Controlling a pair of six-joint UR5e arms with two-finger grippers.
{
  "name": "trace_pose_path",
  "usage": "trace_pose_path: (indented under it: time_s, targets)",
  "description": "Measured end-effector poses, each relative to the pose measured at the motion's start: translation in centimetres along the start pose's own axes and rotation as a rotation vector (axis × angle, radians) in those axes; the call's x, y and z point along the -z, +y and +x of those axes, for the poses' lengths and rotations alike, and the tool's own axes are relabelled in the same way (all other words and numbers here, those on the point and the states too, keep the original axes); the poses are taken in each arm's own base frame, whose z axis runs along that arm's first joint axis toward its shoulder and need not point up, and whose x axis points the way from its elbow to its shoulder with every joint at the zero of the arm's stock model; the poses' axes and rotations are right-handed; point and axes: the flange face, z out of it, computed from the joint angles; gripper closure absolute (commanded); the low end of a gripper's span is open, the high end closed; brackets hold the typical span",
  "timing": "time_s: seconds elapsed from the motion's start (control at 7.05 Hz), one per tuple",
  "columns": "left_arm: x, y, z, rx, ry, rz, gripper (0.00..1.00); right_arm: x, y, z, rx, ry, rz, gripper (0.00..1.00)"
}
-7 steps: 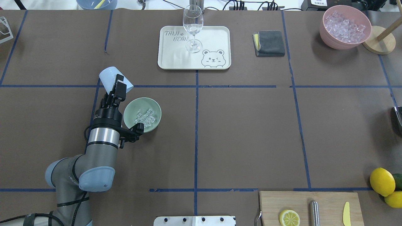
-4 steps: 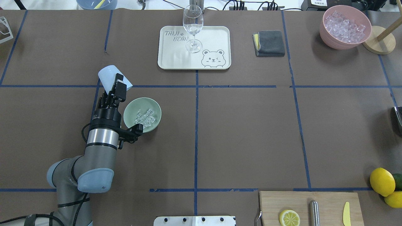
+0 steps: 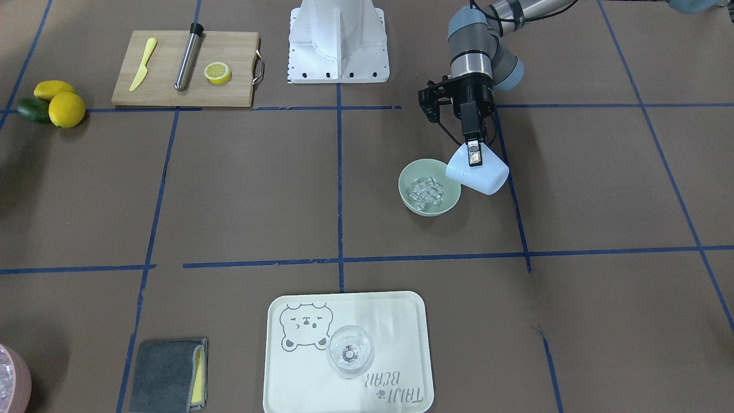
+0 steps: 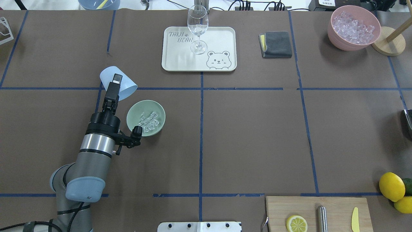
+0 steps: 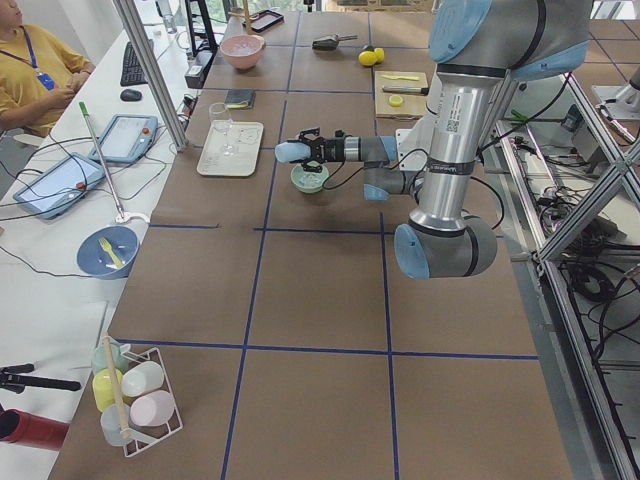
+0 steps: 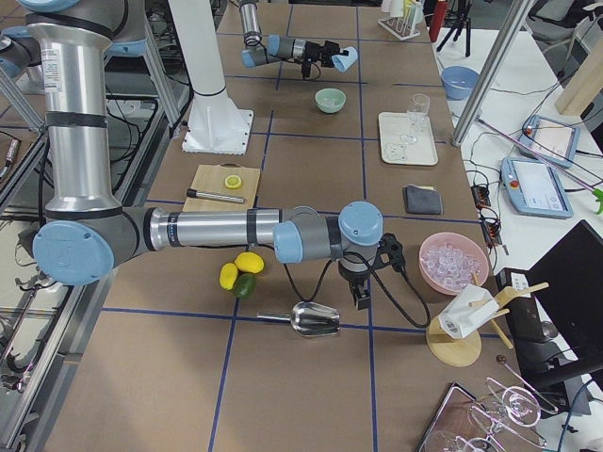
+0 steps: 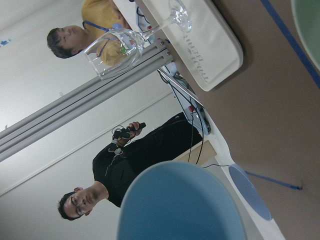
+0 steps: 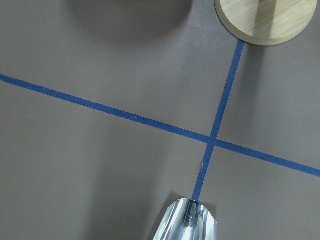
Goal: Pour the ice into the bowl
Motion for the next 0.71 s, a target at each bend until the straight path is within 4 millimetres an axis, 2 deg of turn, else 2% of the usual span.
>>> trace_pose_path:
  time_s: [0.28, 0.71]
  targets:
    - [0.15, -0.08, 0.46, 0.452, 0.036, 0.044, 1.0, 0.03, 0.03, -0.01, 0.0, -0.001, 0.001, 0.0]
    - [0.79, -0.47, -0.33, 1.351, 0.119, 0.106, 1.0, 0.26, -0.05, -0.17, 0.002, 0.0, 0.005, 0.0]
